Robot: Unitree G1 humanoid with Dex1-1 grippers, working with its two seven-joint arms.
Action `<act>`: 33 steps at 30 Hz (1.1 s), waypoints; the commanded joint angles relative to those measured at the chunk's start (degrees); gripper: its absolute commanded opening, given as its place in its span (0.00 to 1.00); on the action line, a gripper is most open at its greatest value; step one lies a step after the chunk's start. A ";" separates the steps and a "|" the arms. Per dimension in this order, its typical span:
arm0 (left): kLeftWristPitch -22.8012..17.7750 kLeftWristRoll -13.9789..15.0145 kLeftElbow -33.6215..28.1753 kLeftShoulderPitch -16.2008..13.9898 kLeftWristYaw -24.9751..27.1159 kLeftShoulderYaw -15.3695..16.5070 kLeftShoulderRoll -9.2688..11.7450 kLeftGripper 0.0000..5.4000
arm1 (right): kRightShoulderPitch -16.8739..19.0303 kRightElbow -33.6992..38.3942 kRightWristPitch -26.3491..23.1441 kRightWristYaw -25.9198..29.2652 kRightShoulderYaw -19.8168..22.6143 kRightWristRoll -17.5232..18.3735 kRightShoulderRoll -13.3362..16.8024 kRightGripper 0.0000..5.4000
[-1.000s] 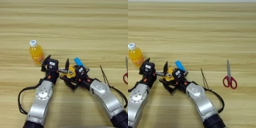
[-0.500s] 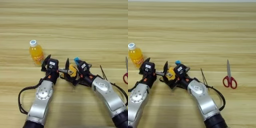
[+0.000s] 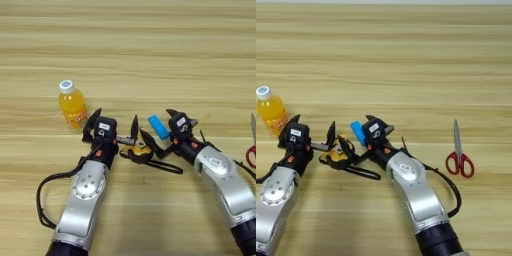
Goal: Move the objects on the table
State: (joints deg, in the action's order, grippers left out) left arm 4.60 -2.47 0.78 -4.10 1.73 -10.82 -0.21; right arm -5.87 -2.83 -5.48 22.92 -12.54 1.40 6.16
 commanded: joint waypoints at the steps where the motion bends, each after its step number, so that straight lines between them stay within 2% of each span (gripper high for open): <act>1: 1.10 -0.48 -0.51 -0.04 0.20 -0.04 -0.24 1.00 | -1.88 -1.46 0.22 -1.94 3.14 0.18 0.87 0.99; 8: 2.07 -0.38 -0.90 -0.03 0.36 0.01 -0.42 1.00 | -4.31 -4.37 0.96 -5.73 10.26 1.14 2.73 0.99; 11: 2.19 -0.45 -1.48 -0.06 0.50 -0.12 -0.38 1.00 | -5.04 -5.76 1.32 -6.34 12.03 1.72 3.03 0.99; 16: 2.03 -0.86 -5.32 -0.15 1.26 -1.28 -0.18 1.00 | -5.23 -6.79 1.87 -6.07 12.02 1.70 2.74 0.99; 20: 4.55 -1.24 -9.16 0.54 2.14 -1.17 1.00 1.00 | -5.11 -6.92 1.97 -5.85 11.69 1.57 2.58 0.99; 23: 5.85 -0.73 -10.76 1.21 2.87 -0.20 1.95 1.00 | -5.13 -7.17 2.05 -5.71 11.62 1.53 2.57 0.99; 27: 5.24 -0.54 -11.80 2.53 3.25 1.06 2.90 1.00 | -5.22 -7.77 2.23 -5.49 11.44 1.46 2.60 0.99; 33: 3.99 -0.13 -11.38 6.29 2.89 4.90 4.75 1.00 | -5.38 -8.43 2.55 -5.34 10.96 1.39 2.34 0.99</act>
State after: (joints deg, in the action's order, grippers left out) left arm 9.62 -2.42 -10.59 0.17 4.61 -7.52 3.51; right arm -10.43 -11.00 -3.22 17.40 -1.25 2.58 8.63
